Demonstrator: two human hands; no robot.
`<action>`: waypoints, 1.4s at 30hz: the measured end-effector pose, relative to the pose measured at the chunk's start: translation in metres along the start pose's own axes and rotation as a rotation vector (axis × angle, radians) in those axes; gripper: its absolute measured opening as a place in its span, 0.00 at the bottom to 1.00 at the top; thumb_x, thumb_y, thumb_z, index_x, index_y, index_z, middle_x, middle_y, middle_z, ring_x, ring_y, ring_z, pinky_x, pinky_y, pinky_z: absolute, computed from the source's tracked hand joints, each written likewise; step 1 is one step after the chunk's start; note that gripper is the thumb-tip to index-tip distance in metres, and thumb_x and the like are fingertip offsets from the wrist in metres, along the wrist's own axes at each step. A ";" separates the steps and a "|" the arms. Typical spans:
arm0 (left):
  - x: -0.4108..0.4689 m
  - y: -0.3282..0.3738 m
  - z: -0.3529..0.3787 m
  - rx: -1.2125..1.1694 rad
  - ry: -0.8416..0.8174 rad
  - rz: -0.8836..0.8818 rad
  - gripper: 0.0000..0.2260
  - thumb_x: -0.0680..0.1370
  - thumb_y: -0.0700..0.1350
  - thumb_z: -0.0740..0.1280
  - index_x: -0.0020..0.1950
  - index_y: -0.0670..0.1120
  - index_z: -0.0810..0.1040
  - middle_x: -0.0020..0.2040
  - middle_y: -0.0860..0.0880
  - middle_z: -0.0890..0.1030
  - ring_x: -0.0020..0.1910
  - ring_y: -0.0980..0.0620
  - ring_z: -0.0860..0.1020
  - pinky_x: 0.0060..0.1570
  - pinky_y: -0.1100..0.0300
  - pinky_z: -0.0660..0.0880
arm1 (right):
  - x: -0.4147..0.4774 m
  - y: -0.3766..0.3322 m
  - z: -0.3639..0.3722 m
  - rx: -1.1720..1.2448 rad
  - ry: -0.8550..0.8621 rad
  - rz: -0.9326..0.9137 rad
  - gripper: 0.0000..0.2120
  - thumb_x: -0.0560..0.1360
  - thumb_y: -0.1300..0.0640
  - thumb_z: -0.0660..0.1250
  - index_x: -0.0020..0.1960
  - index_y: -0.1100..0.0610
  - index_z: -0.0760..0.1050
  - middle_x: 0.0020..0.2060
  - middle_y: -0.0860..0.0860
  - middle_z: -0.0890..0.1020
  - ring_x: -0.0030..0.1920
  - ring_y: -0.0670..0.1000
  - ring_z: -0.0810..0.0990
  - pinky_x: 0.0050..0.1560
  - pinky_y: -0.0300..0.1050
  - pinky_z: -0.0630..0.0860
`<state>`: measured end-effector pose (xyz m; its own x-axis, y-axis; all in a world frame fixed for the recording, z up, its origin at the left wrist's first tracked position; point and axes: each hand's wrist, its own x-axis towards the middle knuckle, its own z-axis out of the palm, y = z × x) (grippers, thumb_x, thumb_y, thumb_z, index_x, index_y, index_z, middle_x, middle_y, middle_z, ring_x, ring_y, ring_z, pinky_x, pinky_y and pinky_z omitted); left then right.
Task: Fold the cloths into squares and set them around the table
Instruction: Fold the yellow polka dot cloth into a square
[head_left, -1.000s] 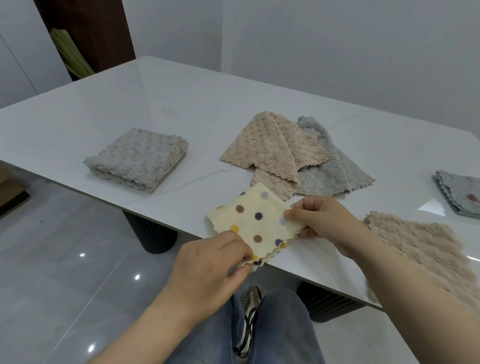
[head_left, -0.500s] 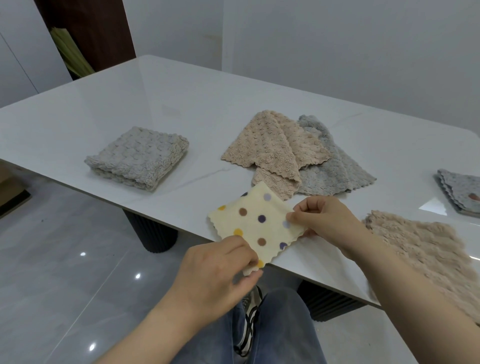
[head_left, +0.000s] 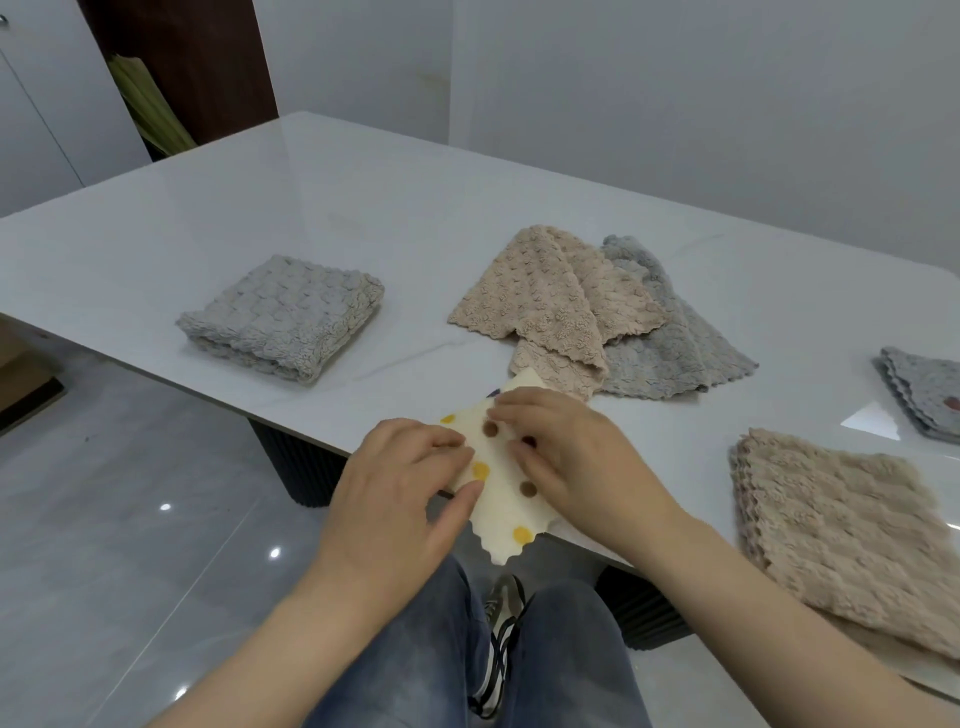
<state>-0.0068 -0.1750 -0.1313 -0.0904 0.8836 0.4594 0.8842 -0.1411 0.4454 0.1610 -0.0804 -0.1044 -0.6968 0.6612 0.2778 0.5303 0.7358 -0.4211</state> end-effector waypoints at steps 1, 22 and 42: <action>0.000 -0.001 0.001 0.015 -0.028 -0.017 0.16 0.75 0.55 0.62 0.51 0.48 0.83 0.52 0.52 0.81 0.53 0.52 0.73 0.56 0.62 0.68 | 0.002 0.003 0.004 -0.026 -0.041 -0.020 0.14 0.76 0.58 0.64 0.61 0.55 0.78 0.62 0.50 0.79 0.65 0.50 0.75 0.67 0.44 0.69; 0.033 -0.013 -0.008 0.039 -0.160 -0.264 0.29 0.73 0.65 0.59 0.64 0.46 0.74 0.62 0.50 0.75 0.62 0.48 0.70 0.58 0.62 0.62 | -0.010 0.014 -0.018 -0.170 0.071 0.344 0.21 0.80 0.49 0.58 0.71 0.54 0.68 0.66 0.50 0.74 0.68 0.51 0.70 0.65 0.38 0.61; 0.090 0.000 -0.021 -0.194 -0.631 -0.434 0.14 0.68 0.51 0.75 0.38 0.44 0.74 0.36 0.50 0.74 0.34 0.53 0.72 0.33 0.62 0.67 | 0.002 0.003 -0.036 0.245 -0.157 0.674 0.09 0.68 0.59 0.71 0.41 0.56 0.70 0.35 0.50 0.75 0.35 0.49 0.71 0.33 0.42 0.66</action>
<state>-0.0249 -0.1044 -0.0739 -0.0811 0.9557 -0.2831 0.7284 0.2507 0.6376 0.1783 -0.0719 -0.0740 -0.3279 0.9165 -0.2290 0.7579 0.1105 -0.6430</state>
